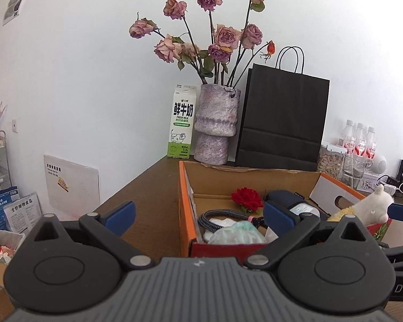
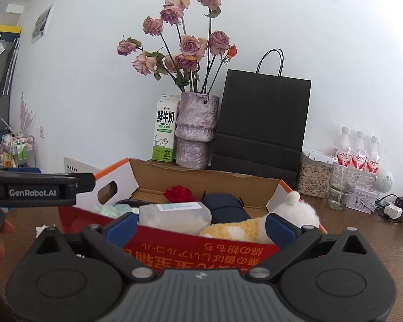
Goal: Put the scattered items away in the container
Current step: 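Withdraw both grippers from the box back over the table, then close the left gripper on the white round cap while the right grasps the purple pouch, then carry the cap and pouch over the box and open both grippers, then withdraw both grippers from the box back over the table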
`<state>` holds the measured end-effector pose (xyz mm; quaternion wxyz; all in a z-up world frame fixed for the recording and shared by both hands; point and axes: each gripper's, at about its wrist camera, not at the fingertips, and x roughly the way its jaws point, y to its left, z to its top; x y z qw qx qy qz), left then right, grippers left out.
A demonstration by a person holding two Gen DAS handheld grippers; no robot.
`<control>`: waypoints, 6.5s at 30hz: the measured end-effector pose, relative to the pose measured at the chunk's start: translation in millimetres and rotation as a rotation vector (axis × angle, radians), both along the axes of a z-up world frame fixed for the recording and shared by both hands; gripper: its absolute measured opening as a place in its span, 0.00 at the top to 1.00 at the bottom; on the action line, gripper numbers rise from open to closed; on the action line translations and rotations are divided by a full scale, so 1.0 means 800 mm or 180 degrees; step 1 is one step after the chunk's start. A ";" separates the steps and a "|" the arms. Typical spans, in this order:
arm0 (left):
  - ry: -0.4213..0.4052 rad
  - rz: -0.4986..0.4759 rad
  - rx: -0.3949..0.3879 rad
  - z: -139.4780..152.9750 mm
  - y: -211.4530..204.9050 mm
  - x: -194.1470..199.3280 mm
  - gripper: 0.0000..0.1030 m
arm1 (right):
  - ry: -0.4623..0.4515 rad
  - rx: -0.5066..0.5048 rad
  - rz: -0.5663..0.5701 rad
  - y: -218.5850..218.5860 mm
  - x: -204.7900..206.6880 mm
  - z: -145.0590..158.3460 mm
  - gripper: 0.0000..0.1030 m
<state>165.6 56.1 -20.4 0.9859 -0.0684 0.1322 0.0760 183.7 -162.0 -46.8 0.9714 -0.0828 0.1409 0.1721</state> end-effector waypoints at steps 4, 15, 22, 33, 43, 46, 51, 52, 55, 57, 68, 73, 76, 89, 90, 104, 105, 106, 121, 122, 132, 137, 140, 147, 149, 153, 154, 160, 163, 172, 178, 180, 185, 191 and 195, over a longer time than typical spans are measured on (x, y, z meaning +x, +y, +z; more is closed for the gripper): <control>0.0009 0.0045 0.0019 -0.008 0.003 -0.020 0.00 | 0.0088 -0.0011 -0.0062 -0.009 -0.009 -0.011 0.01; 0.0202 -0.0025 0.0040 -0.015 0.002 -0.052 0.00 | 0.0453 0.0067 -0.0193 -0.044 -0.042 -0.032 0.00; 0.0413 -0.0279 -0.0069 -0.025 0.006 -0.090 0.00 | 0.0814 0.0006 -0.0207 -0.062 -0.057 -0.042 0.01; 0.0620 -0.0667 0.0301 -0.039 -0.026 -0.105 0.00 | 0.1009 -0.0113 -0.0300 -0.058 -0.053 -0.050 0.00; 0.0785 -0.0954 0.0401 -0.049 -0.037 -0.100 0.37 | 0.1079 -0.0105 -0.0348 -0.060 -0.048 -0.051 0.00; 0.0862 -0.1024 0.0414 -0.052 -0.039 -0.097 0.63 | 0.1091 -0.0109 -0.0349 -0.059 -0.047 -0.052 0.01; 0.0744 -0.0971 0.0433 -0.052 -0.041 -0.103 0.64 | 0.1091 -0.0110 -0.0350 -0.060 -0.047 -0.052 0.01; 0.0717 -0.0924 0.0409 -0.051 -0.039 -0.104 0.64 | 0.1084 -0.0109 -0.0356 -0.060 -0.048 -0.052 0.01; 0.0677 -0.0832 0.0292 -0.049 -0.033 -0.106 0.64 | 0.1034 -0.0118 -0.0382 -0.060 -0.050 -0.050 0.01; 0.0653 -0.0790 0.0262 -0.047 -0.030 -0.108 0.64 | 0.0985 -0.0100 -0.0369 -0.059 -0.055 -0.049 0.01; 0.0494 -0.0551 0.0325 -0.025 -0.013 -0.125 0.64 | 0.0977 -0.0085 0.0173 -0.008 -0.096 -0.036 0.01; 0.0500 -0.0452 0.0303 -0.023 0.000 -0.133 0.64 | 0.1133 -0.0122 0.0260 0.023 -0.103 -0.039 0.01; 0.0509 -0.0428 0.0262 -0.026 0.007 -0.137 0.64 | 0.1186 -0.0120 0.0241 0.034 -0.102 -0.041 0.01; 0.0545 -0.0388 0.0173 -0.033 0.018 -0.141 0.64 | 0.1274 -0.0134 0.0290 0.048 -0.097 -0.055 0.00; 0.0546 -0.0388 0.0170 -0.033 0.018 -0.142 0.64 | 0.1255 -0.0117 0.0305 0.048 -0.098 -0.055 0.05; 0.0534 -0.0420 0.0191 -0.032 0.013 -0.143 0.64 | 0.1056 0.0110 0.0406 0.020 -0.117 -0.042 0.86; 0.0527 -0.0425 0.0195 -0.031 0.012 -0.143 0.64 | 0.1025 0.0122 0.0406 0.019 -0.118 -0.040 0.86; 0.0521 -0.0431 0.0202 -0.030 0.011 -0.142 0.64 | 0.1000 0.0130 0.0406 0.018 -0.119 -0.038 0.86; 0.0061 -0.0569 0.0251 0.026 -0.014 -0.120 0.64 | 0.0350 0.0297 0.0329 -0.004 -0.096 0.023 0.86; 0.0016 -0.0590 0.0265 0.032 -0.017 -0.116 0.64 | 0.0303 0.0316 0.0319 -0.005 -0.090 0.029 0.86; -0.0169 -0.0576 0.0188 0.068 -0.044 -0.040 0.64 | 0.0003 0.0375 0.0152 0.000 -0.007 0.059 0.86; -0.0093 -0.0376 0.0084 0.074 -0.049 0.022 0.64 | -0.0041 0.0363 0.0065 0.011 0.046 0.063 0.86; -0.0033 -0.0228 0.0018 0.071 -0.051 0.063 0.64 | -0.0046 0.0404 0.0015 0.014 0.075 0.055 0.86; 0.0269 -0.0149 0.0014 0.026 -0.042 0.129 0.64 | 0.0128 0.0335 -0.0022 0.012 0.113 0.013 0.86; 0.0315 -0.0091 0.0064 0.021 -0.041 0.131 0.64 | 0.0205 0.0343 -0.0034 0.013 0.120 0.007 0.86; 0.0325 -0.0109 0.0058 0.017 -0.041 0.128 0.64 | 0.0206 0.0306 -0.0070 0.014 0.119 0.000 0.86; 0.0326 -0.0117 0.0072 0.017 -0.042 0.127 0.64 | 0.0192 0.0306 -0.0078 0.014 0.118 0.001 0.86; 0.0330 -0.0106 0.0140 0.012 -0.047 0.127 0.63 | 0.0192 0.0314 -0.0111 0.013 0.113 -0.001 0.83; 0.0362 -0.0051 0.0146 0.011 -0.046 0.126 0.42 | 0.0187 0.0325 -0.0161 0.009 0.113 -0.001 0.76; 0.0023 0.0046 0.0205 0.017 -0.047 0.105 0.00 | -0.0076 0.0282 -0.0242 0.006 0.094 0.003 0.03; -0.0036 0.0044 0.0241 0.018 -0.051 0.098 0.00 | -0.0124 0.0249 -0.0257 0.007 0.087 0.005 0.00; -0.0046 0.0045 0.0242 0.018 -0.051 0.096 0.00 | -0.0127 0.0248 -0.0257 0.007 0.086 0.005 0.00; -0.0077 0.0056 0.0230 0.018 -0.050 0.092 0.00 | -0.0145 0.0236 -0.0248 0.008 0.081 0.006 0.00; -0.0098 0.0067 0.0198 0.019 -0.049 0.084 0.00 | -0.0185 0.0256 -0.0213 0.007 0.067 0.011 0.00; -0.0190 0.0070 0.0156 0.023 -0.046 0.065 0.00 | -0.0218 0.0273 -0.0174 0.006 0.052 0.017 0.00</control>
